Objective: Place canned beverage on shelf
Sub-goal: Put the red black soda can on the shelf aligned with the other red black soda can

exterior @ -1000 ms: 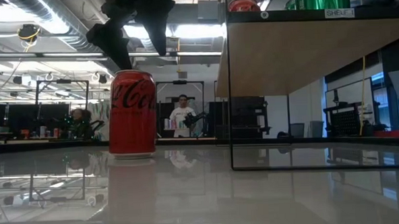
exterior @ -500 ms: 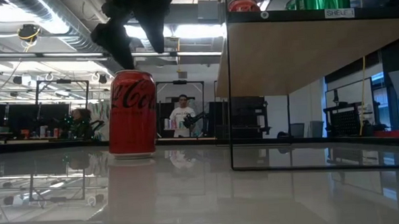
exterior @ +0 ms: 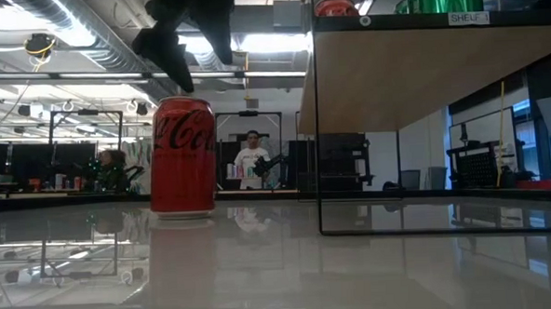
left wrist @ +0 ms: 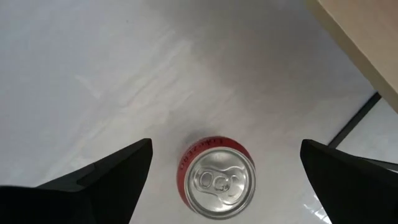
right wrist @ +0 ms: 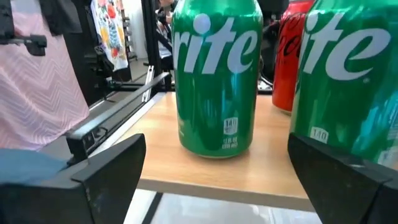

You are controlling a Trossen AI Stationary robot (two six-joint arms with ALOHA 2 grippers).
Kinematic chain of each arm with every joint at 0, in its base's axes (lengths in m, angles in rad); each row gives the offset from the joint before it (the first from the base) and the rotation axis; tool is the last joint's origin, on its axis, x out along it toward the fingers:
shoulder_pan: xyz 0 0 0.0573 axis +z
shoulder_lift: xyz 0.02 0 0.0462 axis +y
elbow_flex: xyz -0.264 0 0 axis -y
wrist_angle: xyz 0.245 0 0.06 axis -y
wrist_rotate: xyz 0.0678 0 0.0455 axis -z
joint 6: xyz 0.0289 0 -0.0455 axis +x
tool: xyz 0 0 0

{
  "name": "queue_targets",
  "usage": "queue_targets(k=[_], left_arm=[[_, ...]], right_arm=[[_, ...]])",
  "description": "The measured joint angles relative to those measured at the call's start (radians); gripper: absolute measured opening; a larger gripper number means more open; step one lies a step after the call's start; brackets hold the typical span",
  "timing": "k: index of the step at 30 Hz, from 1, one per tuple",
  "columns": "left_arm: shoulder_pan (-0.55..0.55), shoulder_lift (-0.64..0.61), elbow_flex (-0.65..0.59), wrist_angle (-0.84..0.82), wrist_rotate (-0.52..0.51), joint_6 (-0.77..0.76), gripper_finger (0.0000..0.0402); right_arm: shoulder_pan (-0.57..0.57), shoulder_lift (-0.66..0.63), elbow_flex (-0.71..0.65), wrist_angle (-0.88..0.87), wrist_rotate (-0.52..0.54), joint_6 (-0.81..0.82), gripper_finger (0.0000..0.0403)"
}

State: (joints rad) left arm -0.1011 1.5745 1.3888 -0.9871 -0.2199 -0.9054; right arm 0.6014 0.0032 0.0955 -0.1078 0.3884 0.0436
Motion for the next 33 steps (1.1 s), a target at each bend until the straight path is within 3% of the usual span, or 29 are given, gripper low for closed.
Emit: queue_targets(k=[13, 19, 29, 33], left_arm=[[0.007, 0.001, 0.0, 0.016, -0.006, 0.001, 0.0396], [0.024, 0.001, 0.0, 0.027, -0.007, 0.001, 0.0396], [0.025, 0.001, 0.0, 0.041, -0.008, 0.002, 0.0396], [0.024, 0.001, 0.0, 0.041, -0.008, 0.002, 0.0396]], right_arm=[[0.0, 0.0, -0.081, 0.169, 0.028, -0.076, 0.0388], [-0.001, 0.009, -0.087, 0.188, 0.169, -0.137, 0.0388], [-0.003, 0.005, -0.087, 0.187, 0.16, -0.179, 0.0388], [-0.057, 0.005, -0.087, 0.186, 0.155, -0.192, 0.0388]])
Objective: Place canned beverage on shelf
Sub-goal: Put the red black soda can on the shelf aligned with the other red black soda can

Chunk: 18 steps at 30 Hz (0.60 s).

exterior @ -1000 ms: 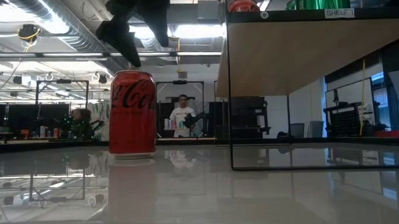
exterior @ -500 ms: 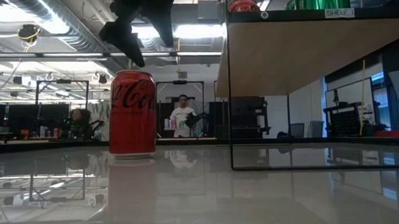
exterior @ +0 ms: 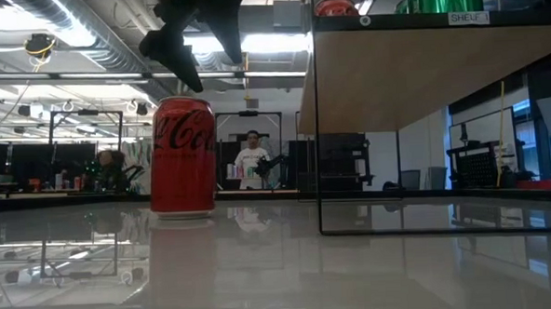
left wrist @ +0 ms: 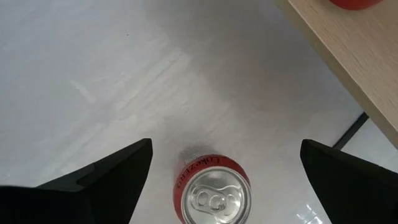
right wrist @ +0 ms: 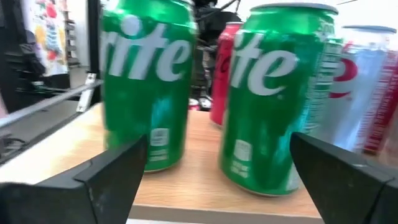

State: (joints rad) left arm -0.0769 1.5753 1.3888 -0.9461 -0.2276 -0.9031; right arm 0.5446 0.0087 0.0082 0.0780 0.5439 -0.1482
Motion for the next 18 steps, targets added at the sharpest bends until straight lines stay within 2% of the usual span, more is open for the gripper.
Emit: queue_targets(k=[10, 15, 18], left_arm=[[0.0, 0.0, 0.0, -0.001, 0.0, 0.0, 0.0396], [0.0, 0.0, 0.0, -0.001, 0.0, 0.0, 0.0396], [0.0, 0.0, 0.0, -0.001, 0.0, 0.031, 0.0396]], right_arm=[[-0.173, 0.0, 0.0, -0.006, -0.124, -0.013, 0.0388], [-0.219, 0.0, 0.0, -0.015, -0.227, 0.018, 0.0388], [-0.227, 0.0, 0.0, -0.018, -0.25, 0.023, 0.0388]])
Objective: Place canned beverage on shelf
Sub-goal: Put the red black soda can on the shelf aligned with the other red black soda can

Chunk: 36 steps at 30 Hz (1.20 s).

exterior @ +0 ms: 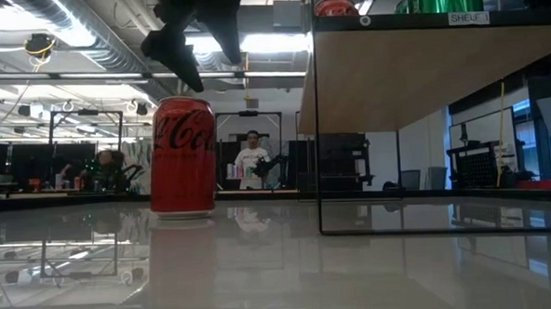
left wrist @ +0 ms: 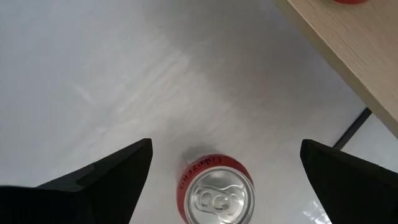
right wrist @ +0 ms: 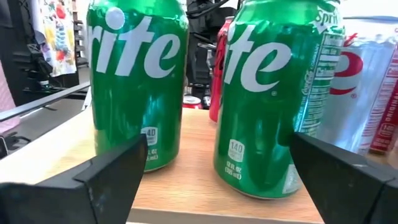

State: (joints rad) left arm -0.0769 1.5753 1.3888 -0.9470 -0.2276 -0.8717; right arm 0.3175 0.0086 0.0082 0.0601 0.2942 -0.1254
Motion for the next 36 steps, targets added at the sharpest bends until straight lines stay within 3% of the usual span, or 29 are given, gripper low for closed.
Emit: queue_targets(k=[11, 18, 22, 36], left_arm=[[0.0, -0.023, 0.0, -0.009, -0.004, 0.194, 0.0396], [-0.005, -0.046, 0.0, -0.021, 0.119, 0.32, 0.0396], [-0.018, -0.038, 0.0, -0.022, 0.124, 0.38, 0.0396], [-0.045, -0.035, -0.095, -0.028, 0.114, 0.46, 0.0396]], right_arm=[[0.002, 0.009, 0.0, 0.0, 0.004, 0.039, 0.0388], [0.002, 0.009, 0.0, 0.0, 0.003, 0.042, 0.0388], [0.002, 0.009, 0.0, 0.0, 0.002, 0.042, 0.0388], [0.002, 0.009, -0.001, 0.0, 0.003, 0.041, 0.0388]])
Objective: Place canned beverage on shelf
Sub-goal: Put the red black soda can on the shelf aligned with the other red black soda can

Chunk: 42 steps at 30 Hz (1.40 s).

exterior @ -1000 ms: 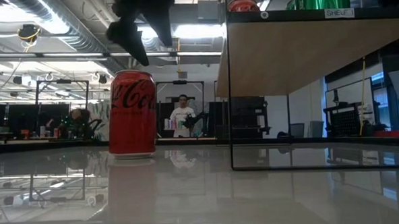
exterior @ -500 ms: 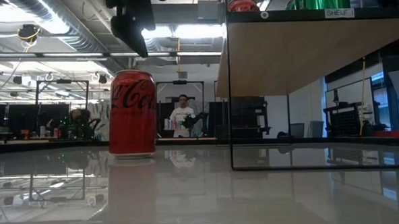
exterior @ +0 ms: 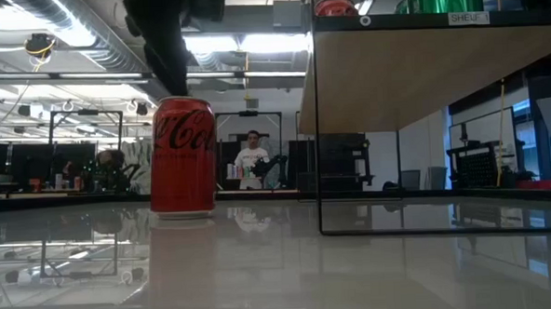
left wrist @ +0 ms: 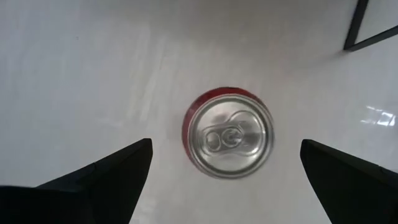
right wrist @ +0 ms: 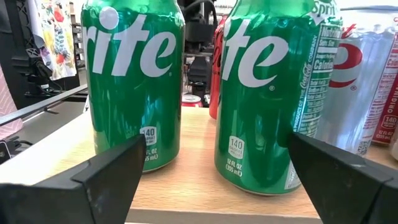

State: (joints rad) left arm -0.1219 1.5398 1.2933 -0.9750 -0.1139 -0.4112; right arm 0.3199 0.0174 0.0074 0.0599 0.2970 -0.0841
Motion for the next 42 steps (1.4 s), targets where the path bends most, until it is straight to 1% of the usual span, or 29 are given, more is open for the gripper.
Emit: queue_targets(k=[7, 13, 20, 27, 31, 37, 42], left_arm=[[0.0, 0.0, -0.108, 0.131, 0.003, 0.05, 0.0396], [0.0, 0.0, -0.192, 0.226, 0.003, 0.051, 0.0396], [-0.006, 0.0, -0.194, 0.241, -0.027, 0.076, 0.0396], [-0.047, 0.033, -0.194, 0.288, -0.028, 0.122, 0.0394], [-0.062, 0.056, -0.194, 0.287, -0.031, 0.126, 0.0374], [-0.064, 0.06, -0.194, 0.291, -0.029, 0.125, 0.0326], [-0.059, 0.06, -0.194, 0.303, -0.033, 0.037, 0.0289]], right_arm=[[0.0, 0.0, 0.0, 0.0, 0.0, 0.0, 0.0388], [0.0, 0.0, 0.0, 0.0, 0.0, 0.0, 0.0388], [0.0, 0.0, 0.0, 0.0, 0.0, 0.0, 0.0388], [0.0, 0.0, 0.0, 0.0, 0.0, 0.0, 0.0388], [0.0, 0.0, 0.0, 0.0, 0.002, 0.0, 0.0388], [0.0, 0.0, 0.0, 0.0, 0.002, 0.0, 0.0388], [0.0, 0.0, 0.0, 0.0, 0.001, 0.0, 0.0388]])
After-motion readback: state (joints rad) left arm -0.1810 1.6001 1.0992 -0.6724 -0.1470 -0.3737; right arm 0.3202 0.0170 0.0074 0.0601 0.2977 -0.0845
